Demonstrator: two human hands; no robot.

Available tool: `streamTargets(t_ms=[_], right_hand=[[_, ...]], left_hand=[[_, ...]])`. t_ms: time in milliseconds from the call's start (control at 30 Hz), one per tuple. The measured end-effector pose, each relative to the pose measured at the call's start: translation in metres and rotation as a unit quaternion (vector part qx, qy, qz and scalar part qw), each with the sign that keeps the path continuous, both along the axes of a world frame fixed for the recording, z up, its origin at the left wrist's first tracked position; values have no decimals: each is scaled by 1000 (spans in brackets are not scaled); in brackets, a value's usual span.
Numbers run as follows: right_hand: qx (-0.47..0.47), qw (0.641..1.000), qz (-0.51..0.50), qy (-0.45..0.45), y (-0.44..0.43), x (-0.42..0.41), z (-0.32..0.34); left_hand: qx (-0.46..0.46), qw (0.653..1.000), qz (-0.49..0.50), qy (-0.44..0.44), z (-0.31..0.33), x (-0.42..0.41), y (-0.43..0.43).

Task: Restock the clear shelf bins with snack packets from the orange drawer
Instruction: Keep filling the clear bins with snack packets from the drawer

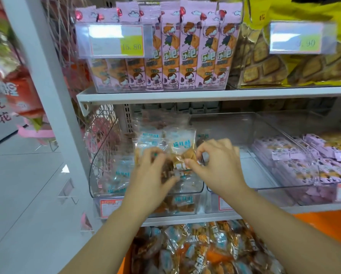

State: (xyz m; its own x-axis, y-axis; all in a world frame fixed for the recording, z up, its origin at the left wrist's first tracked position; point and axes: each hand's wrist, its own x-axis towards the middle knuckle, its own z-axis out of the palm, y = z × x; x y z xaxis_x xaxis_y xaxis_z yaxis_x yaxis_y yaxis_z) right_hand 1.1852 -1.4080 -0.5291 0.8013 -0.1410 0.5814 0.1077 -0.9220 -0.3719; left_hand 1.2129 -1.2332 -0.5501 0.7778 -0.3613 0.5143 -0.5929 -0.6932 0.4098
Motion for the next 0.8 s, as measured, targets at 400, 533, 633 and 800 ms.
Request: streamTargets(t_ms=[400, 533, 633, 800], right_hand=[[-50, 993, 80, 73, -12, -1, -3], [216, 969, 89, 76, -48, 11, -2], [156, 966, 13, 204, -86, 37, -13], [80, 916, 10, 392, -101, 72, -33]], left_hand=[[63, 993, -70, -68, -17, 4, -9], [121, 986, -56, -97, -20, 9, -6], [115, 989, -42, -78, -20, 9, -13], [77, 994, -9, -78, -17, 8, -26]])
